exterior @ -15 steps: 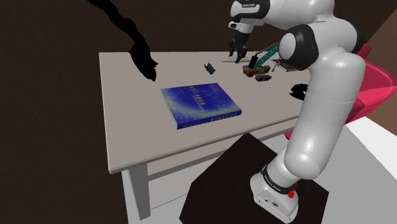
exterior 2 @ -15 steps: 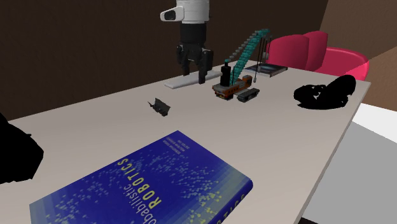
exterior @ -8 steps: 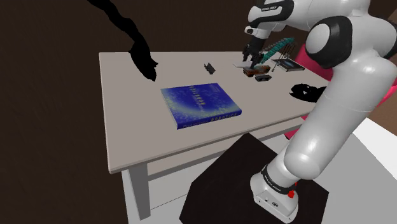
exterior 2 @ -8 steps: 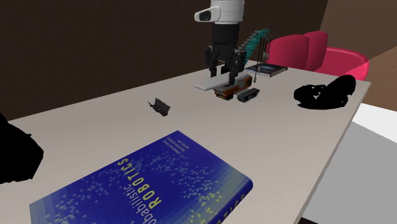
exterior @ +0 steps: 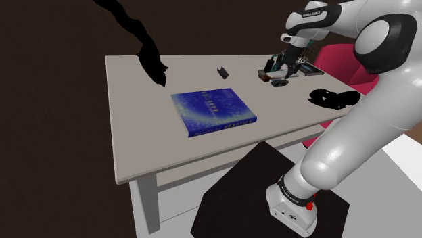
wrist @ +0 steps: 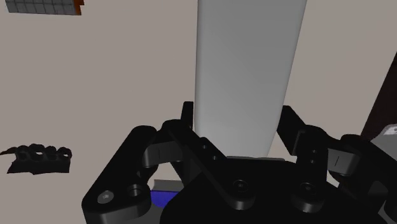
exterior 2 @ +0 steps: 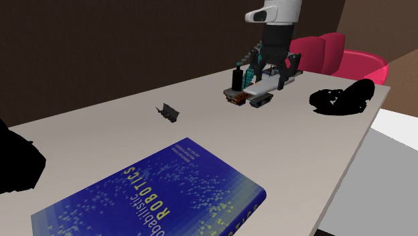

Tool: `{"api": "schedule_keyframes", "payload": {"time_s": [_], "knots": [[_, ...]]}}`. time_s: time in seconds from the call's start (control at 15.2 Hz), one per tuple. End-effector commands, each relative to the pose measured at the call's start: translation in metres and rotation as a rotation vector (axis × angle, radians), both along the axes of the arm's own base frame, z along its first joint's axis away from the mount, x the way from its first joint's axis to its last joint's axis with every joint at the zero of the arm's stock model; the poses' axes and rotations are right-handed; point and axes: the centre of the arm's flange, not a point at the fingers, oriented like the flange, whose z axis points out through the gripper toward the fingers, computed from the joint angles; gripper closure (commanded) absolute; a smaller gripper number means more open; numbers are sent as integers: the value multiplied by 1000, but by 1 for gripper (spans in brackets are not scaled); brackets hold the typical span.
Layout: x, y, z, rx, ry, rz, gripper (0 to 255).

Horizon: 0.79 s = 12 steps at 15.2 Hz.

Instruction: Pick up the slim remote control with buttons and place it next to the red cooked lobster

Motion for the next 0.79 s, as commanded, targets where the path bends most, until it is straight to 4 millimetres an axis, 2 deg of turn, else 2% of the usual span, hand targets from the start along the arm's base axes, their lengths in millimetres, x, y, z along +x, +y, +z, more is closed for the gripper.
{"api": "schedule_keyframes", "payload": {"time_s": [0.0,0.73], "knots": [[-23,-9,-1,0,0,2,255],[-157,-65,0,0,0,2,255]]}}
